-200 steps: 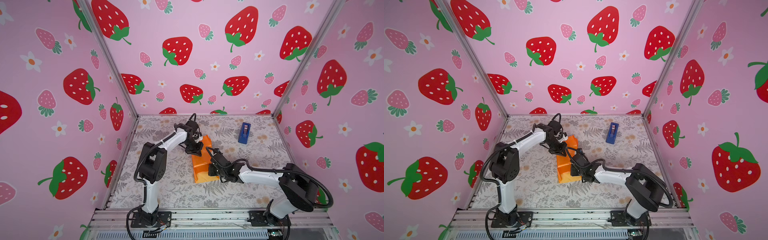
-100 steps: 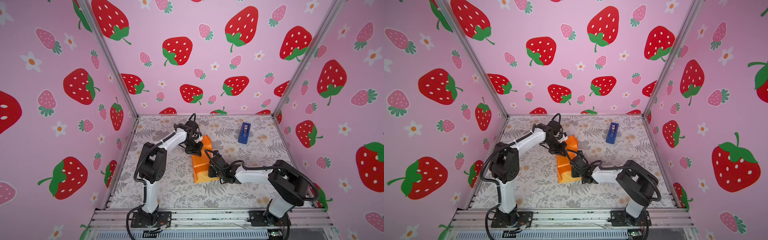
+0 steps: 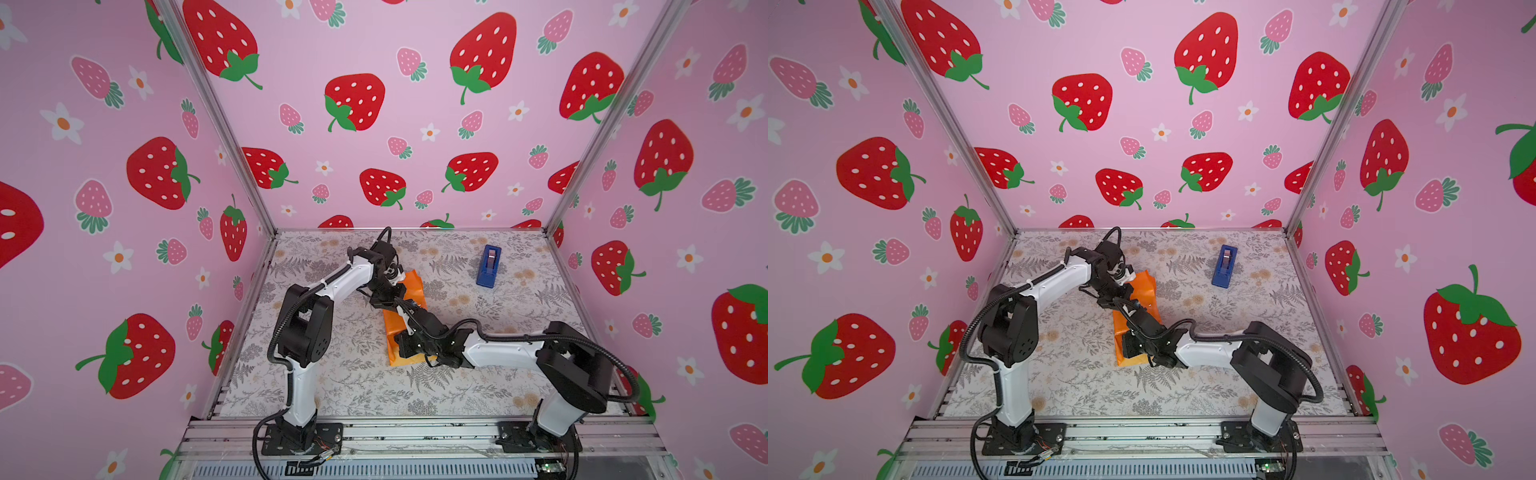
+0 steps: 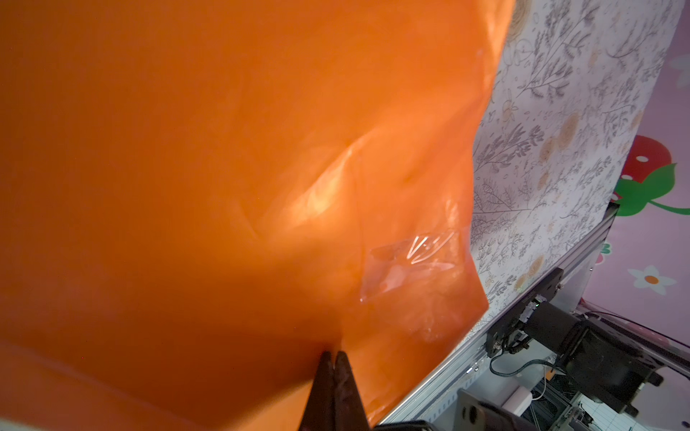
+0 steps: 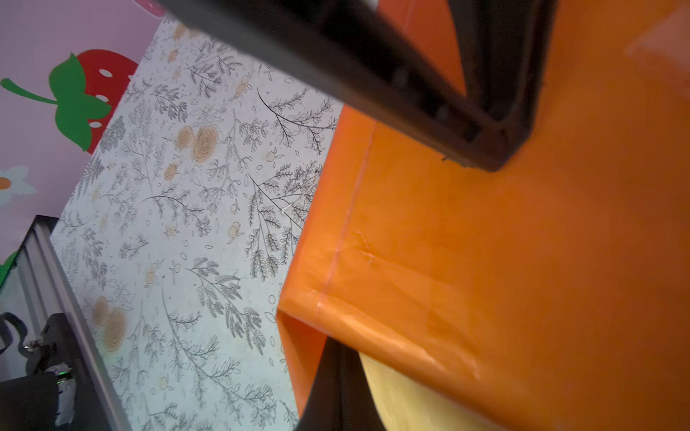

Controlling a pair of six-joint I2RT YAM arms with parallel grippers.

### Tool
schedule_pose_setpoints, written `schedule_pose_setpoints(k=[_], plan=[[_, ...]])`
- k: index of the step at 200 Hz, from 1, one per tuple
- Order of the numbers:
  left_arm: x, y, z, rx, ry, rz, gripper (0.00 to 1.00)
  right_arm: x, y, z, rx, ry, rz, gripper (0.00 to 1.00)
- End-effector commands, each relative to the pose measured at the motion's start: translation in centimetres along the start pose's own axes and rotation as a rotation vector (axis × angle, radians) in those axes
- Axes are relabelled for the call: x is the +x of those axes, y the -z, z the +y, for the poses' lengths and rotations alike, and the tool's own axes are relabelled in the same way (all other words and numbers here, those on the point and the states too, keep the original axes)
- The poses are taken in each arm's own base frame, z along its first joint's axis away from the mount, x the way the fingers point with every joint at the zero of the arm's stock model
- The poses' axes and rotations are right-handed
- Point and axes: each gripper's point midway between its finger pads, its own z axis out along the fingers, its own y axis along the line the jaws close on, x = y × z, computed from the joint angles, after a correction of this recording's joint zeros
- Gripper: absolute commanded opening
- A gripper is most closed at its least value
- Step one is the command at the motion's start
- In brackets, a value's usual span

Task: Wrap a gift box in wrapping paper
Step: Fold the wrapping paper in the gift box.

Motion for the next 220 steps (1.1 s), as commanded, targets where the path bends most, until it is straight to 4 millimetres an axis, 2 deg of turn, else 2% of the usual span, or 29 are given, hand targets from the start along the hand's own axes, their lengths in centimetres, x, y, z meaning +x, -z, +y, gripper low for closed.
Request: schedule_pose_setpoints(k=[1, 29, 58, 70, 96, 115, 133, 183, 199, 220], plan=[[3.1, -1.9, 2.0, -0.065, 0.047, 0.121, 0.00, -1.1, -1.1, 0.2, -0.006, 0.017, -0.072, 0.00], [3.1, -1.9, 1.9, -0.062, 0.051, 0.121, 0.00, 0.6, -2.8, -1.4, 0.039, 0.028, -0.043, 0.00], [3.2, -1.9, 2.0, -0.064, 0.049, 0.123, 0.00, 1.7, -2.8, -2.4, 0.079, 0.040, -0.009, 0.00], [3.2, -2.0, 2.0, -0.066, 0.049, 0.124, 0.00, 1.4, -2.0, -2.4, 0.093, 0.036, -0.006, 0.00], [3.1, -2.1, 2.0, -0.062, 0.046, 0.123, 0.00, 0.5, 1.2, -2.0, 0.109, 0.019, -0.007, 0.00], [3.0, -2.1, 2.0, -0.059, 0.042, 0.124, 0.00, 0.4, 2.9, -0.9, 0.106, 0.028, -0.004, 0.09], [2.9, -2.2, 2.1, -0.060, 0.038, 0.127, 0.00, 0.5, 3.3, 0.5, 0.112, 0.070, 0.004, 0.18], [2.7, -2.1, 2.2, -0.058, 0.035, 0.127, 0.00, 1.2, 0.6, 3.3, 0.076, 0.151, 0.054, 0.41], [2.8, -2.2, 2.3, -0.061, 0.033, 0.131, 0.00, 1.4, -0.8, 3.5, 0.082, 0.164, 0.074, 0.43], [2.8, -2.3, 2.4, -0.061, 0.034, 0.134, 0.00, 1.5, -2.3, 2.6, 0.143, 0.161, 0.078, 0.43]])
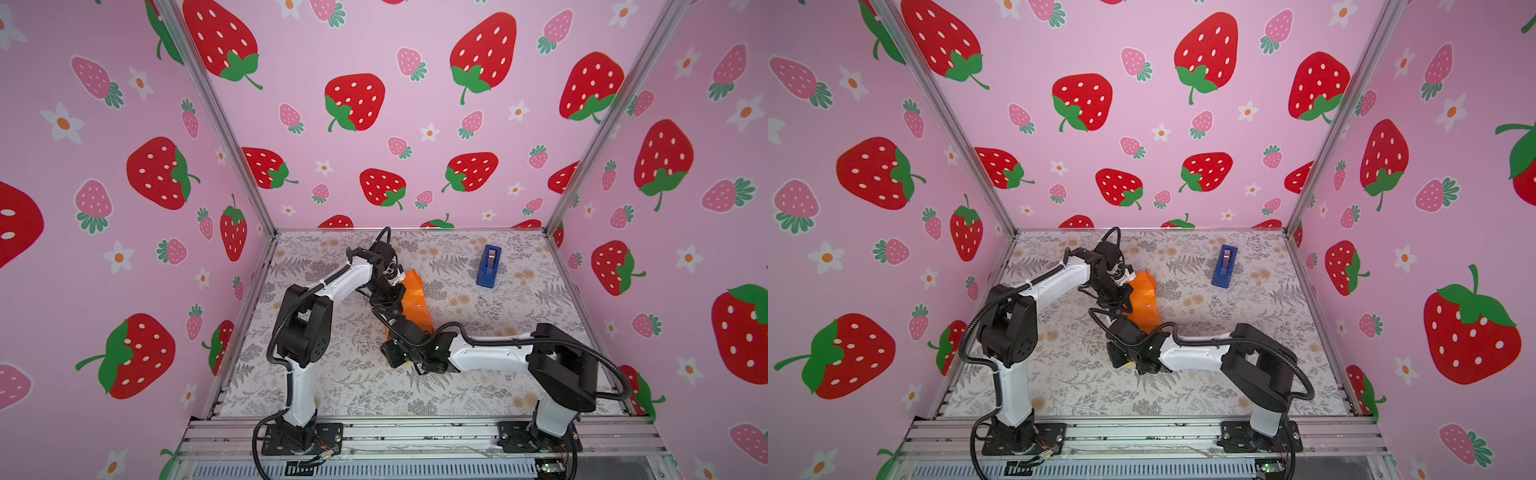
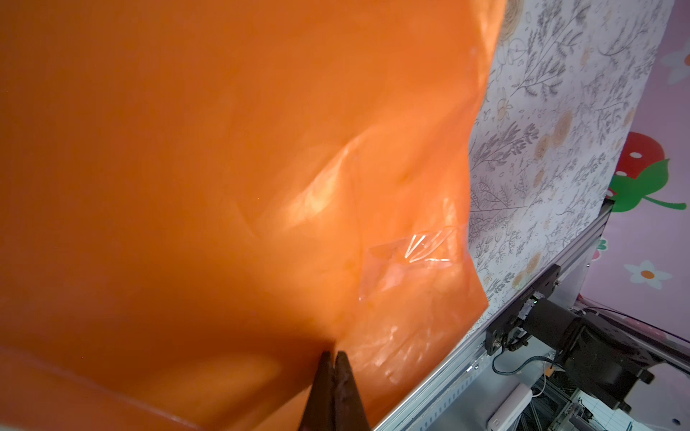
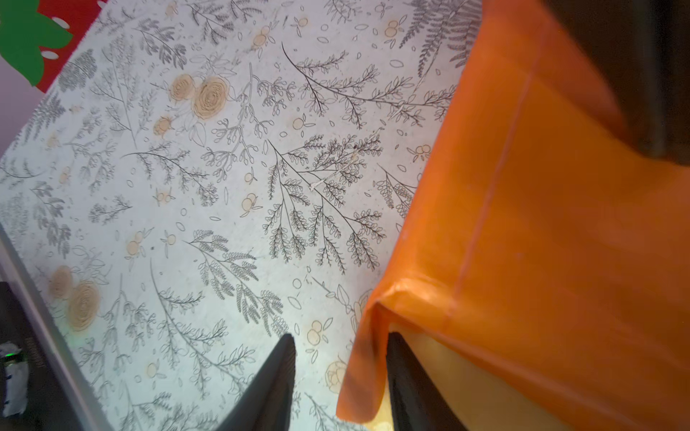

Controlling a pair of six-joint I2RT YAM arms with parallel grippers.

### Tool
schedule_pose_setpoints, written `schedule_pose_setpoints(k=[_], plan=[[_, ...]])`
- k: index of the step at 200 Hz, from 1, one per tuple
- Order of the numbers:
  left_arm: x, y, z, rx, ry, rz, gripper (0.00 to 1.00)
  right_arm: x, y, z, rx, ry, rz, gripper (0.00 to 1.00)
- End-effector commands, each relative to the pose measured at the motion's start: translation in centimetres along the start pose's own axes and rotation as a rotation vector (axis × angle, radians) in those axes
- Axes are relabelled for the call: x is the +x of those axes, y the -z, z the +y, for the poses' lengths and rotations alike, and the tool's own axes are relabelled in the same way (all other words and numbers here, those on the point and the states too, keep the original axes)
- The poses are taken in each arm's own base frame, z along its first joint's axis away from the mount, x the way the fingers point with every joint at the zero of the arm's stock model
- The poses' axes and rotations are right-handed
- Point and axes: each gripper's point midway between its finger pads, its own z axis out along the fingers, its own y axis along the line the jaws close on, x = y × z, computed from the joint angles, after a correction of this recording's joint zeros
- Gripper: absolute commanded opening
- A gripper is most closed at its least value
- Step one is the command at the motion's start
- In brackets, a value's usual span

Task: Wrap a gift box in wrapping paper
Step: Fold the wrapping paper in the gift box.

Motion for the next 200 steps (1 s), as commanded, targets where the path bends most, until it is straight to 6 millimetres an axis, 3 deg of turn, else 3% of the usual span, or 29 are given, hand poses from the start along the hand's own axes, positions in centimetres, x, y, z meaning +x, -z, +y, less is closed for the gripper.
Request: schedule_pose_setpoints(k=[1, 30, 72, 138, 170, 200], plan=[[2.8, -2.3, 2.3, -0.072, 0.045, 0.135, 0.00, 0.0, -1.2, -0.6, 0.066, 0.012, 0.012, 0.43], [2.9, -2.1, 2.4, -0.077, 0.041, 0.140, 0.00, 0.7, -2.3, -1.6, 0.128, 0.001, 0.043, 0.37], [3.1, -2.3, 2.8, -0.083, 0.042, 0.149, 0.00, 1.7, -0.8, -3.6, 0.210, 0.002, 0.065, 0.25], [3.2, -2.4, 3.0, -0.080, 0.044, 0.152, 0.00, 2.4, 1.2, -5.6, 0.239, -0.022, 0.069, 0.22], [3.2, -2.4, 3.0, -0.079, 0.046, 0.153, 0.00, 2.8, 0.8, -7.0, 0.248, -0.041, 0.083, 0.22], [3.2, -2.4, 3.0, -0.075, 0.047, 0.149, 0.00, 2.5, 0.1, -6.1, 0.181, -0.045, 0.081, 0.22]])
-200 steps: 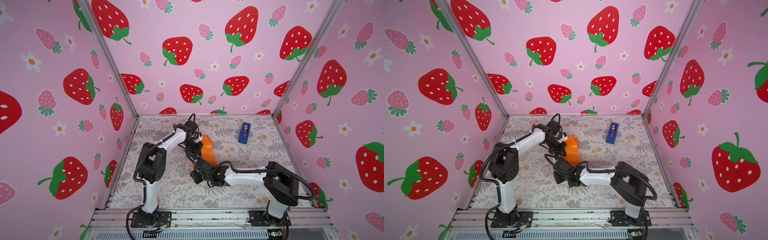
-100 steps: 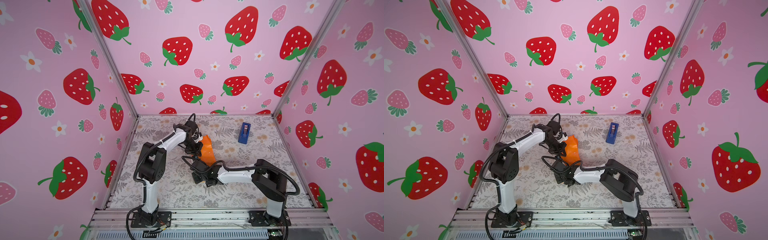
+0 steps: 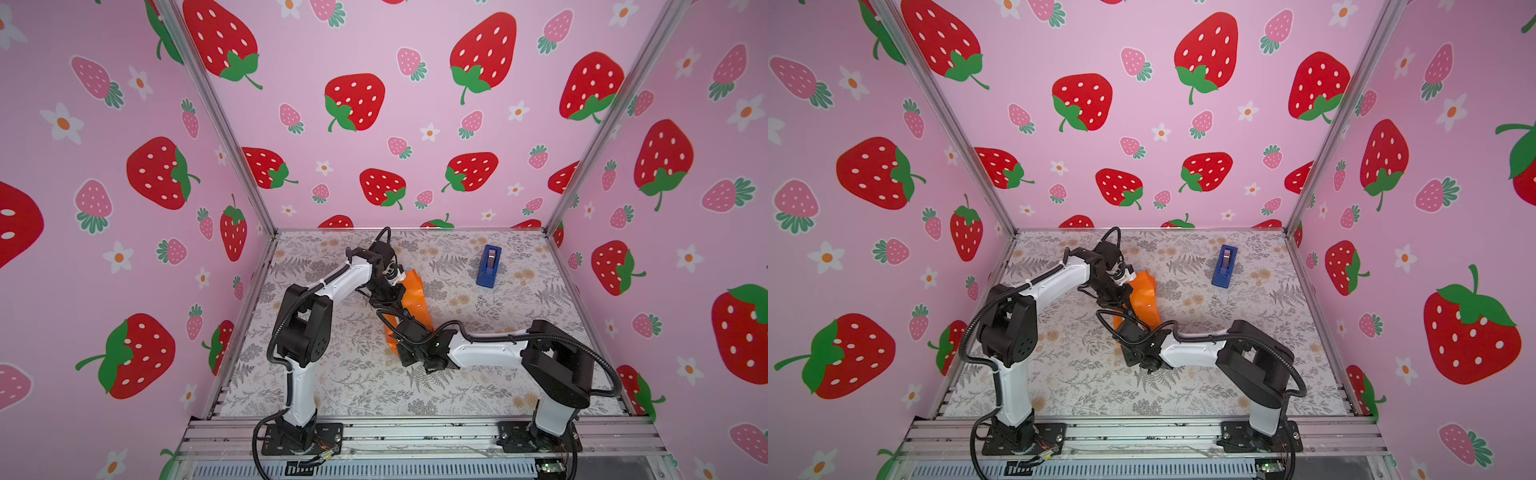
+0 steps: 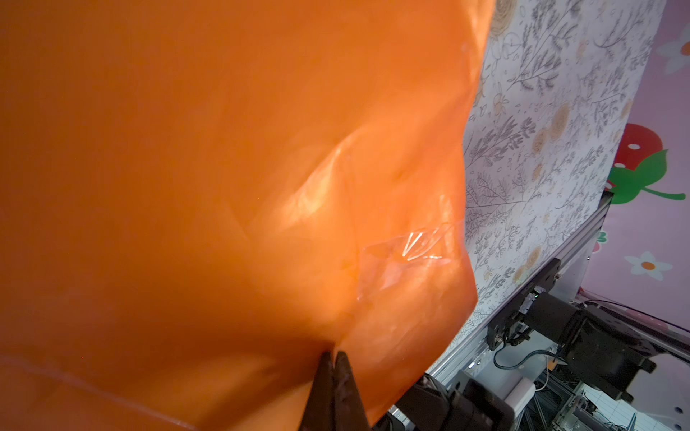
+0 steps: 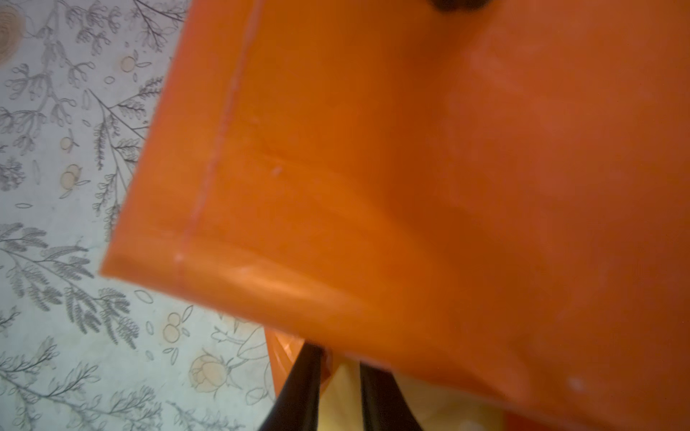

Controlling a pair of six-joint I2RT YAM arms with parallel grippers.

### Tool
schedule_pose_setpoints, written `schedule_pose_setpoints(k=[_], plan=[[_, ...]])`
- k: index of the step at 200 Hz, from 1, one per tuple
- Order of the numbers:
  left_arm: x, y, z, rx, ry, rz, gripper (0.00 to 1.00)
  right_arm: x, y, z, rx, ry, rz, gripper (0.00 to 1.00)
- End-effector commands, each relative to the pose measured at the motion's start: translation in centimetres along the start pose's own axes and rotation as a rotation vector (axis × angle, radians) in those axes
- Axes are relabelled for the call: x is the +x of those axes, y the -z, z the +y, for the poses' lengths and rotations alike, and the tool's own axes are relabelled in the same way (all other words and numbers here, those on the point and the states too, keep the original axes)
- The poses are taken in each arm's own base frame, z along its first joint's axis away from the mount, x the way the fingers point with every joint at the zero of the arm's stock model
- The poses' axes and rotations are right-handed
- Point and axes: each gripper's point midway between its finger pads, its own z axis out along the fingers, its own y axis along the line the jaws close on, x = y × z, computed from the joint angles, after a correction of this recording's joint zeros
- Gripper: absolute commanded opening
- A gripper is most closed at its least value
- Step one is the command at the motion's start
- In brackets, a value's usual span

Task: Wrap a gift box in wrapping paper
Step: Fold the wrapping paper in the gift box.

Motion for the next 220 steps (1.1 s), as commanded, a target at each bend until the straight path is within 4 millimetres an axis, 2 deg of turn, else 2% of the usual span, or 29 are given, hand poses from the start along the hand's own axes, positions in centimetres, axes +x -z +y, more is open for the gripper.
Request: schedule_pose_setpoints(k=[1, 29, 53, 68, 97, 115, 135, 161, 201, 208, 220], plan=[[3.2, -2.4, 2.9, -0.082, 0.067, 0.147, 0.00, 0.0, -0.3, 0.4, -0.044, -0.006, 0.005, 0.22], [3.4, -2.3, 2.8, -0.083, 0.068, 0.148, 0.00, 0.0, 0.0, 2.6, -0.183, -0.011, 0.009, 0.22], [3.4, -2.2, 2.8, -0.083, 0.069, 0.147, 0.00, 0.5, 0.7, 3.2, -0.248, -0.045, 0.006, 0.23], [3.4, -2.3, 2.9, -0.083, 0.069, 0.148, 0.00, 0.7, 0.4, 2.7, -0.229, -0.049, 0.017, 0.21], [3.4, -2.3, 2.8, -0.084, 0.067, 0.149, 0.00, 0.7, 0.3, 2.3, -0.221, -0.062, 0.012, 0.08], [3.4, -2.2, 2.9, -0.087, 0.068, 0.150, 0.00, 0.1, 0.5, 1.6, -0.193, -0.069, -0.005, 0.00], [3.6, -2.3, 3.0, -0.090, 0.070, 0.156, 0.00, -0.7, 0.7, 0.3, -0.143, -0.069, -0.017, 0.00], [3.7, -2.5, 3.2, -0.091, 0.075, 0.164, 0.00, -1.0, 0.0, -1.5, -0.085, -0.066, -0.007, 0.00], [3.9, -2.6, 3.3, -0.094, 0.072, 0.166, 0.00, -1.8, -0.7, -2.6, -0.036, -0.063, -0.004, 0.00], [3.9, -2.6, 3.3, -0.094, 0.071, 0.167, 0.00, -1.8, -0.8, -2.9, -0.018, -0.062, -0.005, 0.05], [4.0, -2.7, 3.3, -0.093, 0.072, 0.169, 0.00, -1.9, -1.0, -3.2, 0.005, -0.062, -0.005, 0.07]])
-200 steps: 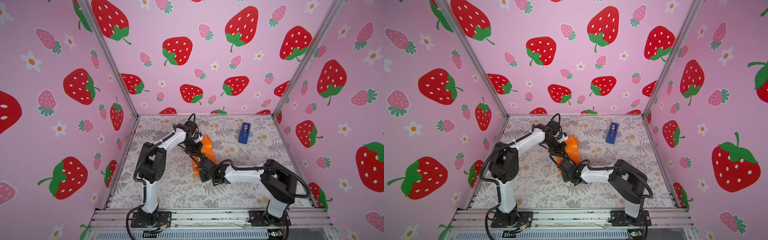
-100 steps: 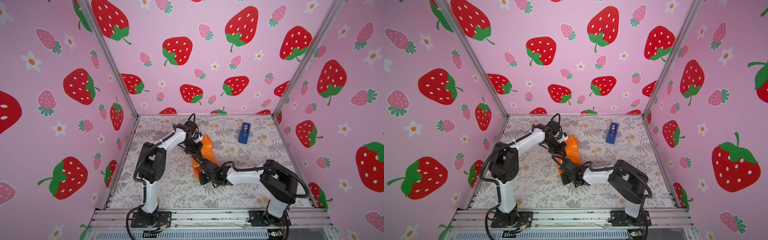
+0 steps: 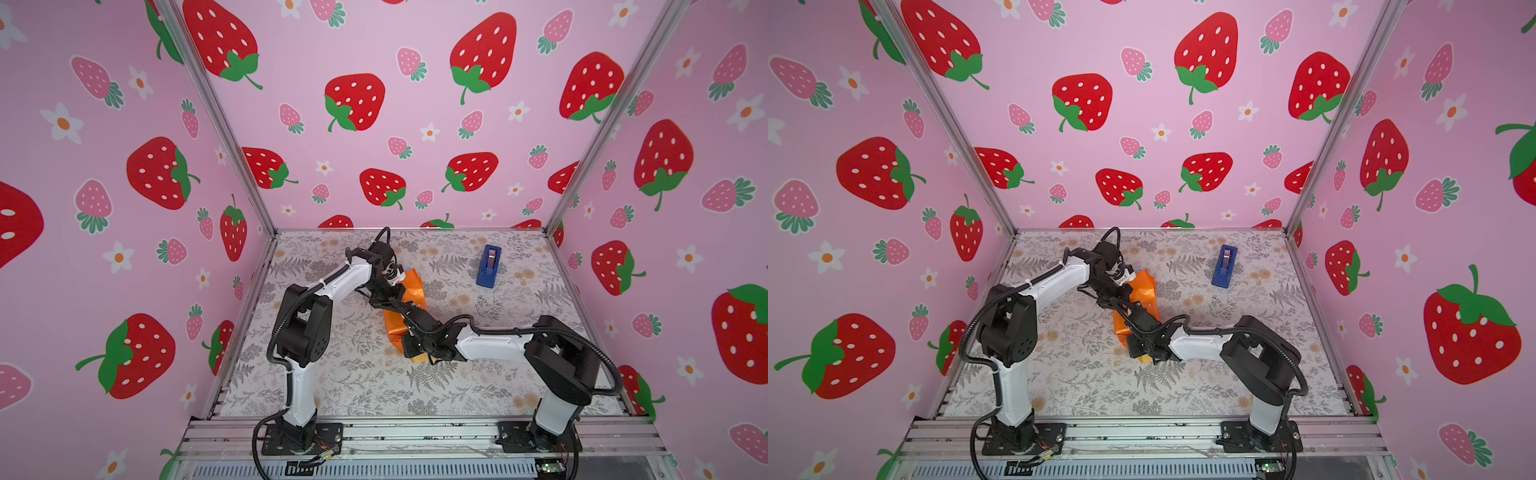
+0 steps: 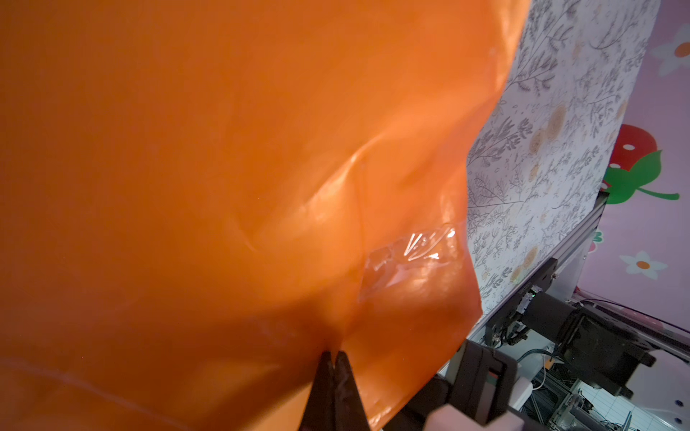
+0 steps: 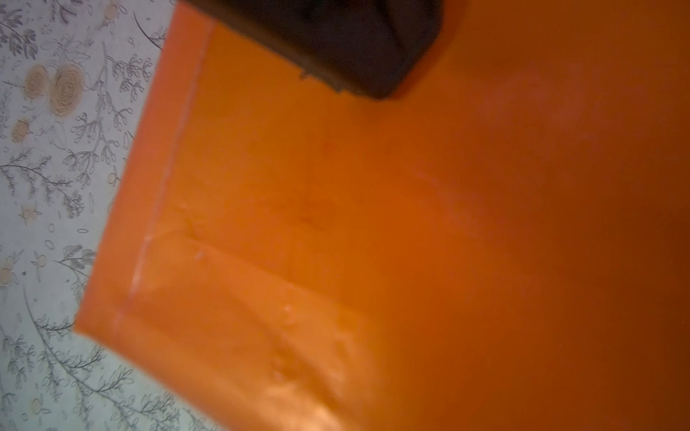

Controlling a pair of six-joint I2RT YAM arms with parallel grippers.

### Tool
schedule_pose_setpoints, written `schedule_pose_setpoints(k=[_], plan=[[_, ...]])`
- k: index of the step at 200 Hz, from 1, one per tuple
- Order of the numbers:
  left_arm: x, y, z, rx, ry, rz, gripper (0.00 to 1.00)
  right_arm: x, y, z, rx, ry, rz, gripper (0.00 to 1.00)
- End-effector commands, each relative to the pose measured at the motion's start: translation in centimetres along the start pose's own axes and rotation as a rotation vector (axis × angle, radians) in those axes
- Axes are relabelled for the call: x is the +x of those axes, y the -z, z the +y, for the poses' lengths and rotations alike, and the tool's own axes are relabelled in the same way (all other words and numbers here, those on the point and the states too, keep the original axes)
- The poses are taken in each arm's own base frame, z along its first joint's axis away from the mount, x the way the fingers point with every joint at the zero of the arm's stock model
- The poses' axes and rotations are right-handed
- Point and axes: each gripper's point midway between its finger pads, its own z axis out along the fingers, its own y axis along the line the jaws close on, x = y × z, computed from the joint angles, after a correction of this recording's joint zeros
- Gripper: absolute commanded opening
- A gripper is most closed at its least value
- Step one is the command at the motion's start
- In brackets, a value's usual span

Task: Wrap a gift box in wrapping paper
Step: Fold the wrapping paper in the gift box.

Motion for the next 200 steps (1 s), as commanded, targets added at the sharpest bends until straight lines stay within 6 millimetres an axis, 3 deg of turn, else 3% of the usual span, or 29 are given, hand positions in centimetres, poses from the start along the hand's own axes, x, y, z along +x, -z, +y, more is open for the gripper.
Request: schedule_pose_setpoints(k=[1, 28, 43, 69, 79, 93, 134, 159, 185, 200], plan=[[4.0, -2.6, 3.3, -0.102, 0.070, 0.168, 0.00, -0.5, -0.3, -2.3, 0.122, 0.004, -0.005, 0.07], [3.9, -2.5, 3.2, -0.100, 0.064, 0.160, 0.00, -0.6, -0.7, -2.6, 0.138, -0.016, -0.006, 0.10], [3.2, -1.4, 2.6, -0.105, 0.050, 0.126, 0.00, -0.8, -0.2, -2.6, 0.140, -0.025, -0.016, 0.16], [1.4, 2.5, 0.3, -0.110, -0.021, 0.020, 0.04, -1.2, 1.0, -2.5, 0.127, -0.037, -0.040, 0.19], [0.9, 4.3, -0.5, -0.122, -0.053, -0.013, 0.17, -1.1, 1.0, -2.6, 0.124, -0.038, -0.037, 0.18], [0.2, 6.7, -1.4, -0.149, -0.110, -0.065, 0.25, -0.9, 0.8, -2.4, 0.112, -0.036, -0.029, 0.18], [0.9, 11.9, -1.2, -0.256, -0.294, -0.196, 0.30, -1.2, 1.0, -1.7, 0.044, -0.055, -0.039, 0.17], [2.1, 11.4, -0.7, -0.359, -0.514, -0.252, 0.31, -1.3, 1.3, -1.1, -0.011, -0.076, -0.044, 0.17], [4.1, 8.2, -1.7, -0.359, -0.806, -0.250, 0.36, -1.2, 1.4, -1.1, -0.075, -0.116, -0.039, 0.17], [4.2, 6.2, -1.7, -0.394, -0.951, -0.301, 0.46, -1.2, 1.4, -1.0, -0.108, -0.137, -0.045, 0.17]])
